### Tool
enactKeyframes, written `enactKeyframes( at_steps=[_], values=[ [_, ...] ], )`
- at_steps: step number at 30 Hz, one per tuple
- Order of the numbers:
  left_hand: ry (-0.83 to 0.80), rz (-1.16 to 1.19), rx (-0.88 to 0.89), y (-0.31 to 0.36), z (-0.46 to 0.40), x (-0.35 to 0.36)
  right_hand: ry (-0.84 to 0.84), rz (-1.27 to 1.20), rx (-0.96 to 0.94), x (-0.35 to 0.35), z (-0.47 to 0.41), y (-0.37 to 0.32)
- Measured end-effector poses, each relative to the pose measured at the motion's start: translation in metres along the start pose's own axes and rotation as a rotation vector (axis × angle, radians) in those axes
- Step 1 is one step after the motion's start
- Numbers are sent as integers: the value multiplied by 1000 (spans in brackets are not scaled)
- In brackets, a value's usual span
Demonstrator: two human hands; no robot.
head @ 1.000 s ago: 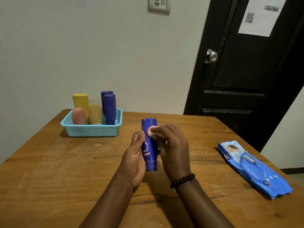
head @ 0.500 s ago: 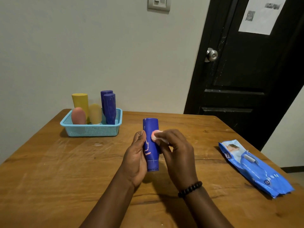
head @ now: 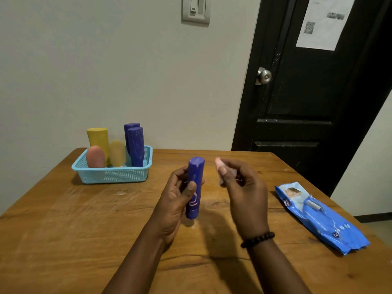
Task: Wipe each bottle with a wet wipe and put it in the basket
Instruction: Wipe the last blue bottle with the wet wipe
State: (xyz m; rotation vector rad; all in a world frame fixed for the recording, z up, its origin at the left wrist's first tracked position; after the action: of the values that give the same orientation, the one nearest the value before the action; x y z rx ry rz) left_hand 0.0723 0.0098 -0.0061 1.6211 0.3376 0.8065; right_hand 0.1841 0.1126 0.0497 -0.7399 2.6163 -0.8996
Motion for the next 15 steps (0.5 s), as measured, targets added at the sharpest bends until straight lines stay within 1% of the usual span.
enactKeyframes(
  at_steps=[2,4,6,8,11,13,15],
  values=[
    [19,-186,54,0,0,-1,-54,36,16,-2,-21,-5],
    [47,-340,120,0,-2,-2,-184,92,31,-3,-35,-8],
    [72,-410,179,0,-1,0,-323,142,45,-1,-39,-11],
    [101,-443,222,0,2,2,-387,197,34,-1,-39,-11],
    [137,-476,296,4,7,5,-324,178,70,-3,-37,-7],
    [156,-493,320,5,8,5,-261,137,113,-3,-36,-5],
    [174,-502,328,5,8,5,-244,149,122,-1,-34,-4]
  ],
)
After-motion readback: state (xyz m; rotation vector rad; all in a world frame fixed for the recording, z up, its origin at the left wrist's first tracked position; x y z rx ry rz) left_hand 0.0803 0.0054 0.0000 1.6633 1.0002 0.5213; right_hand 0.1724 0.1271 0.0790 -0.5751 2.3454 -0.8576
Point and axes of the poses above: each hand's wrist, its own z-axis away from the middle knuckle, its own x-axis out of the palm, y = z × x, the point moved 2 cm from there along -z, towards the middle knuckle, and after that the axes turned 15 degrees about -x, right-handed, at the moved point
